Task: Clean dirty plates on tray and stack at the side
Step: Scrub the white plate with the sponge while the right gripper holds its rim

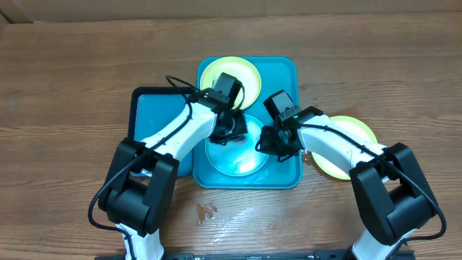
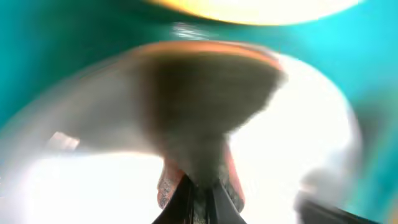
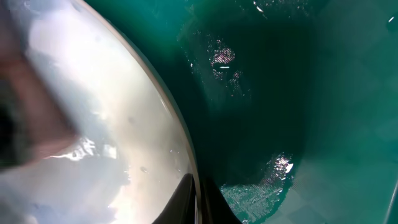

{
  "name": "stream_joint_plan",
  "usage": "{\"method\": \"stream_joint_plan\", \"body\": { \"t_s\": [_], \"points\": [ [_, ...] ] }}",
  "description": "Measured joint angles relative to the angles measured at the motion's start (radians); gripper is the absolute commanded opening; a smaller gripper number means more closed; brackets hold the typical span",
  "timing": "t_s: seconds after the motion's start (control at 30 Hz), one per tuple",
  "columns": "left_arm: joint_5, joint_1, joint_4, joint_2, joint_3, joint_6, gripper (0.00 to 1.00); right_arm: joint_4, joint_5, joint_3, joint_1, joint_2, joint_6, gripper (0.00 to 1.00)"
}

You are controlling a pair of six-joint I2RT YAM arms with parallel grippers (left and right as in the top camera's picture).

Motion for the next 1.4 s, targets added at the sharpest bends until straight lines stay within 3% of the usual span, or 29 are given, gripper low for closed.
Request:
{"method": "stream_joint_plan", "body": {
  "t_s": [0.4,0.63,0.83,0.97,1.2,1.4],
  "points": [
    [0.146,-0.052,0.050,0.062,0.006,-0.013,0.04,-0.003,0.001,-0.001,0.000,0.000,0.000,0.04],
    [0.171,-0.009,-0.028,0.076,0.042,0.034,0.04,-0.004,0.001,-0.001,0.000,0.000,0.000,0.04],
    [-0.028,0.086,-0.312,0.086,0.137,0.047,0.04,-0.005,0.001,-0.001,0.000,-0.001,0.000,0.04],
    [-0.148,0.128,-0.407,0.089,0.166,0.054,0.04,-0.003,-0.003,-0.001,0.000,-0.001,0.000,0.04],
    [-0.230,0.098,-0.467,0.092,0.166,0.080,0.04,-0.001,-0.016,-0.001,0.011,-0.001,-0.001,0.04],
    [-0.190,0.054,-0.433,0.092,0.125,0.092,0.04,-0.008,-0.014,-0.001,0.011,-0.001,-0.002,0.04]
  ]
}}
